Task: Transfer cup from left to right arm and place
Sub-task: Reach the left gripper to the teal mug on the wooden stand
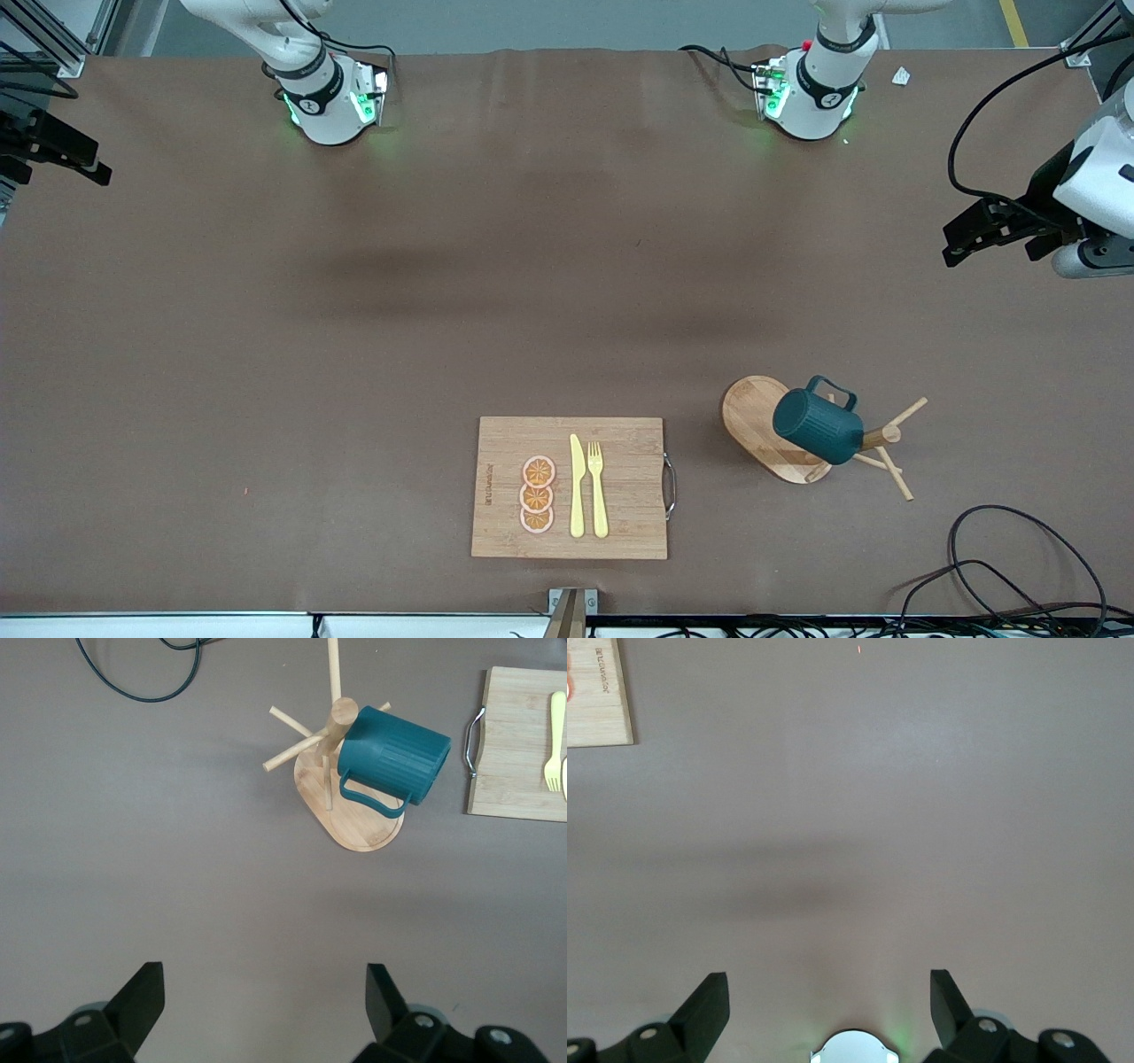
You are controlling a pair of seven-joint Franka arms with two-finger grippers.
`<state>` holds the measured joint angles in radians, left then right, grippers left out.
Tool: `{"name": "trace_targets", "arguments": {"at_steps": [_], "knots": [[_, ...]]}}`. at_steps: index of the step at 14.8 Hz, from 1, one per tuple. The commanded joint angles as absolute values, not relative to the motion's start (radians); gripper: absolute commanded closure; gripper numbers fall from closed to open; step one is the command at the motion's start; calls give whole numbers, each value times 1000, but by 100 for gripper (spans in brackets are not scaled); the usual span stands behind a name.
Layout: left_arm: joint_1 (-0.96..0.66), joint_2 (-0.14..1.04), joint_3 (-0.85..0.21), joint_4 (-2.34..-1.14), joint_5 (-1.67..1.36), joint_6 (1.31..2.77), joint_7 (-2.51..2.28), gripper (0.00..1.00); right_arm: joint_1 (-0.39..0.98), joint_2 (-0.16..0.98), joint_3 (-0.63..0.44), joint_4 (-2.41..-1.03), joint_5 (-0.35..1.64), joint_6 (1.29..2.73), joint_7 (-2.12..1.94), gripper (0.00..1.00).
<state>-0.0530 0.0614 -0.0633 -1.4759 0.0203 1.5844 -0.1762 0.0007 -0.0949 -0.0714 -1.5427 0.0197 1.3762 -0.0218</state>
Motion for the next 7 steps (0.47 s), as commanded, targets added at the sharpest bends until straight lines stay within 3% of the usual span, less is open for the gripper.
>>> {"name": "trace_targets", "arguments": {"at_steps": [1,7], "knots": [[-66,60,-63,-1460,41,1572,-184,0,-5,-123,-67,-1574,14,1382,-29,0],[-72,107,-83,-1467,23,1563,-191,1,-3,-123,-67,-1572,14,1382,-29,0]]}}
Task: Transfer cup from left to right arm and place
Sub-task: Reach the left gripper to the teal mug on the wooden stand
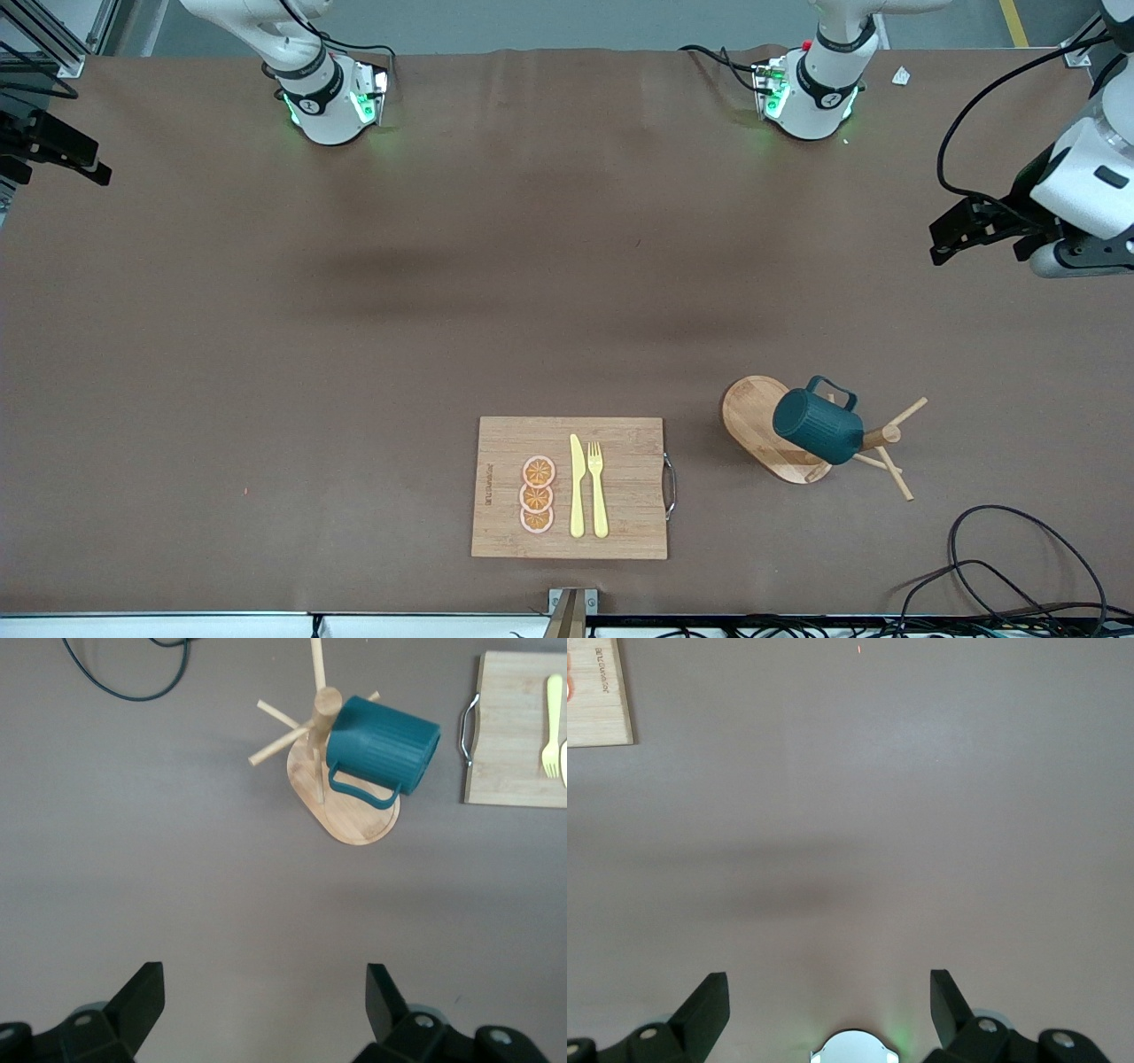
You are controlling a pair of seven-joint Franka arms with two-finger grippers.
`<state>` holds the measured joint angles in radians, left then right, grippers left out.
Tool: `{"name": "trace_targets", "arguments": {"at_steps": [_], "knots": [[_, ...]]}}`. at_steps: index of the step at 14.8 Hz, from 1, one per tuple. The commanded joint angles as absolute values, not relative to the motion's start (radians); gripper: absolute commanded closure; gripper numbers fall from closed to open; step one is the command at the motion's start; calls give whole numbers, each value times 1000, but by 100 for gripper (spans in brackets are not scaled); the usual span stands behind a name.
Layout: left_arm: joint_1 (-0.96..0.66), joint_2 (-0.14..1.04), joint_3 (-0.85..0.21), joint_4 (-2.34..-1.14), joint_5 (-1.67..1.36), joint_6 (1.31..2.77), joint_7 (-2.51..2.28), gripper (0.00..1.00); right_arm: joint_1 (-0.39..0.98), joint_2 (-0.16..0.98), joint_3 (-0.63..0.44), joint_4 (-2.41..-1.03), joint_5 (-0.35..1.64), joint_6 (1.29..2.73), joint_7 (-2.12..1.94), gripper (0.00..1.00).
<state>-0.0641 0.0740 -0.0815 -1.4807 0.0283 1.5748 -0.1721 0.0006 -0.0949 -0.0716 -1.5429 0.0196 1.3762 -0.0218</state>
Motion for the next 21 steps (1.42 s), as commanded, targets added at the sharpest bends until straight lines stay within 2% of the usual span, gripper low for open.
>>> {"name": "trace_targets", "arguments": {"at_steps": [1,5,9,15,21], "knots": [[-74,123,-83,-1465,-10,1566,-298,2,-3,-123,-67,-1572,14,1382,-29,0],[-78,211,-101,-1447,-109,1667,-711,2,-3,-123,-67,-1572,14,1382,-29,0],[-83,354,-115,-1336,-123,1755,-1035,2,-3,-123,-67,-1572,14,1381,-29,0],[-66,504,-107,-1335,-218,1985,-1268,2,0,-123,-66,-1571,14,1381,-29,0],[-81,583,-107,-1338,-232,2046,-1319,2,0,-123,-66,-1571,14,1381,-29,0]]}}
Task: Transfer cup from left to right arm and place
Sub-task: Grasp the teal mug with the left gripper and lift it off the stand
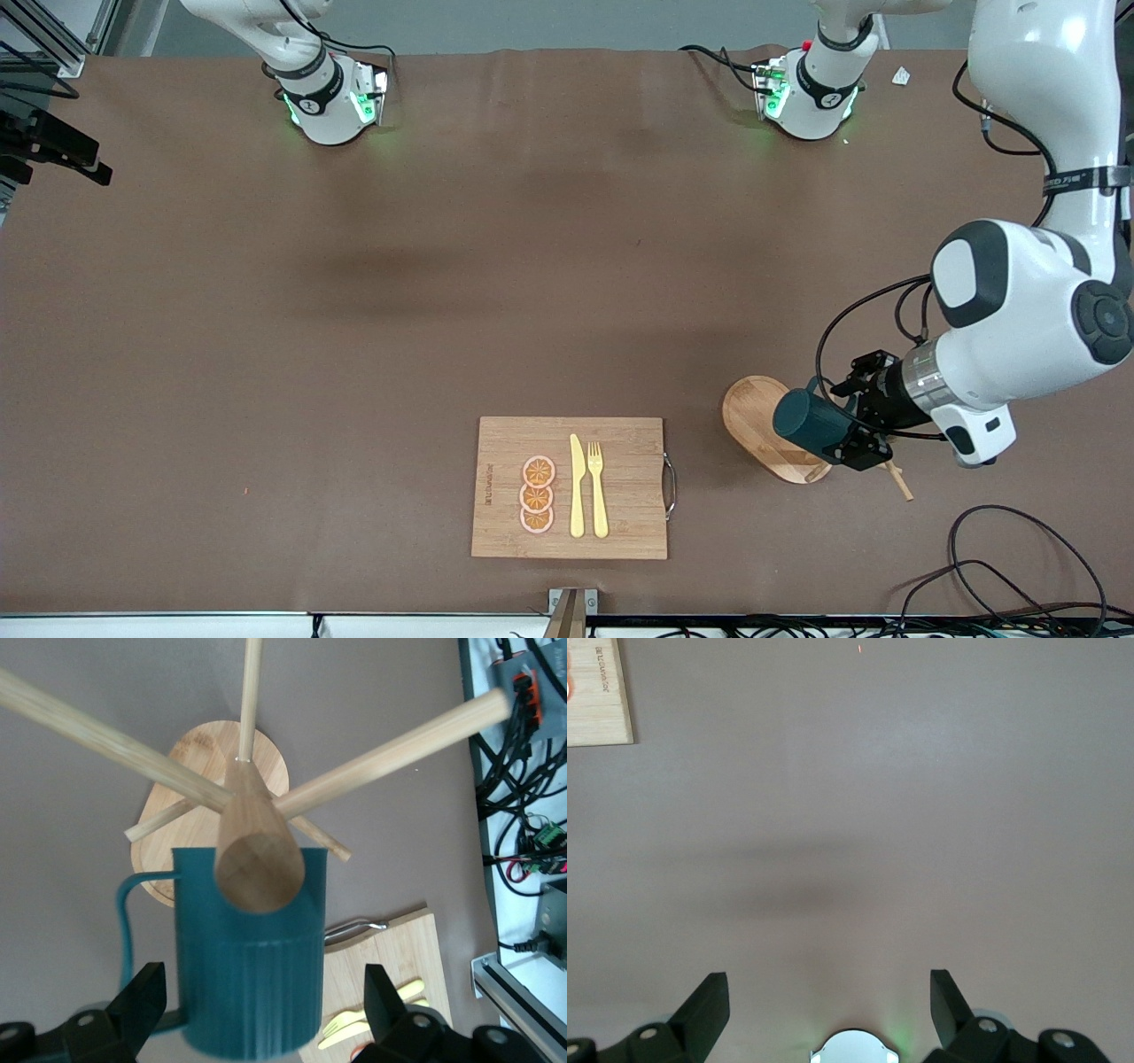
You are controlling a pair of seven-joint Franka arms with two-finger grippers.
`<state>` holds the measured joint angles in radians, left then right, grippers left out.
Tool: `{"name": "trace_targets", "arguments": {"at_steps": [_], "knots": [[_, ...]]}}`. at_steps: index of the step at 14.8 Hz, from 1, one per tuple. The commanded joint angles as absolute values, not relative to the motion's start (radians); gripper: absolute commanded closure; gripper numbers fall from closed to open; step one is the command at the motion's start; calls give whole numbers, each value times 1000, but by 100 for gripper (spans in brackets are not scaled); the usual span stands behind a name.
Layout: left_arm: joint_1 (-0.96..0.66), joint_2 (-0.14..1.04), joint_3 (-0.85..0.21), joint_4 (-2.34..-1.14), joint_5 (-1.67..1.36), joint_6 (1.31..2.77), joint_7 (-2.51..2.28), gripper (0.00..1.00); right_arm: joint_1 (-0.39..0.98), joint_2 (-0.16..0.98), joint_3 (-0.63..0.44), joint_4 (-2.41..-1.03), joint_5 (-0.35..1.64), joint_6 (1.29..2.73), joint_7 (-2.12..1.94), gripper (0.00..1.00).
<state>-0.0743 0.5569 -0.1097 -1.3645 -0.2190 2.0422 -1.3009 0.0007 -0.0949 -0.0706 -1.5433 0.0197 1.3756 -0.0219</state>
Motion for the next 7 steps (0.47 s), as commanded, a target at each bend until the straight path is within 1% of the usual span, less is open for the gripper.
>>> {"name": "trace_targets", "arguments": {"at_steps": [1,6,7], "knots": [[-81,587,-109,-1338,-233,2049,-1319,1,2,-123,-66,-1571,14,1381,-29,0],[-83,633,-112,-1342,-264,2108,-1327,1,-2,-123,-66,-1572,14,1378,-29,0],[-81,635,-112,-1341,-264,2108,-1324,6,-2,-123,-66,-1572,14,1378,-29,0]]}}
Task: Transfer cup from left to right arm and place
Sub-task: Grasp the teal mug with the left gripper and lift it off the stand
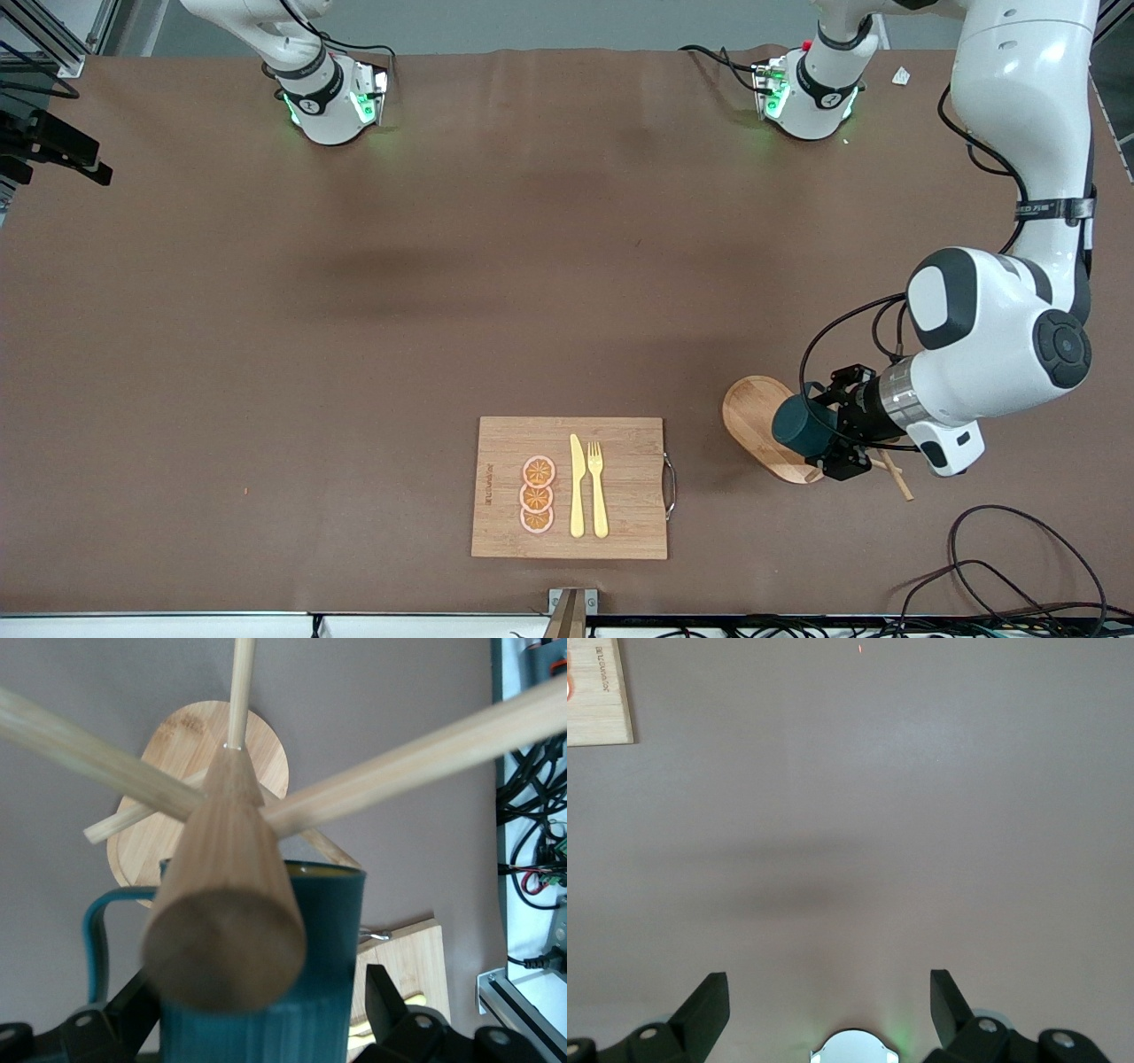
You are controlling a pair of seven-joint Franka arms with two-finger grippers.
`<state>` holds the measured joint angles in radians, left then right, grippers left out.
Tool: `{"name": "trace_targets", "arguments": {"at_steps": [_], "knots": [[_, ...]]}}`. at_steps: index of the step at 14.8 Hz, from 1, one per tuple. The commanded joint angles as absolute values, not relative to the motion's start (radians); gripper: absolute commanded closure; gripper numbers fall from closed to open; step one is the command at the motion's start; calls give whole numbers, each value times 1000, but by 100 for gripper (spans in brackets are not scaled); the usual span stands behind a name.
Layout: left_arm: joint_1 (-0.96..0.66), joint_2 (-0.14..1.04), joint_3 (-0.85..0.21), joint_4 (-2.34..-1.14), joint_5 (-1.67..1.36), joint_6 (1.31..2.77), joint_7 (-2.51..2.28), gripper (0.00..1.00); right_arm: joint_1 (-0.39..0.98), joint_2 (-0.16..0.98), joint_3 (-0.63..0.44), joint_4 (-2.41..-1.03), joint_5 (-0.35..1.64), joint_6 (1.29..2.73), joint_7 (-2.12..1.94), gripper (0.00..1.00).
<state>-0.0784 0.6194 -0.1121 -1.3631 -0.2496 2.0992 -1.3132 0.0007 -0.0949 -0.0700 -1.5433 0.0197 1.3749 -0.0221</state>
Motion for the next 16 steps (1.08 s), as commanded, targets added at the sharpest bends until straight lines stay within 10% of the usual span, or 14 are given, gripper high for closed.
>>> {"name": "trace_targets", "arguments": {"at_steps": [1,4,16], "knots": [[-81,635,-113,-1339,-264,2108,-1321,19,-2,-123,-66,-1572,14,1378,-29,0],[-81,626,-114,-1338,-264,2108,-1325,46,0,-123,-66,-1572,14,1378,-29,0],[-236,474,-313,-1341,-51,2074,-1436,47,-3,-123,-67,-1571,14,1373,-29,0]]}}
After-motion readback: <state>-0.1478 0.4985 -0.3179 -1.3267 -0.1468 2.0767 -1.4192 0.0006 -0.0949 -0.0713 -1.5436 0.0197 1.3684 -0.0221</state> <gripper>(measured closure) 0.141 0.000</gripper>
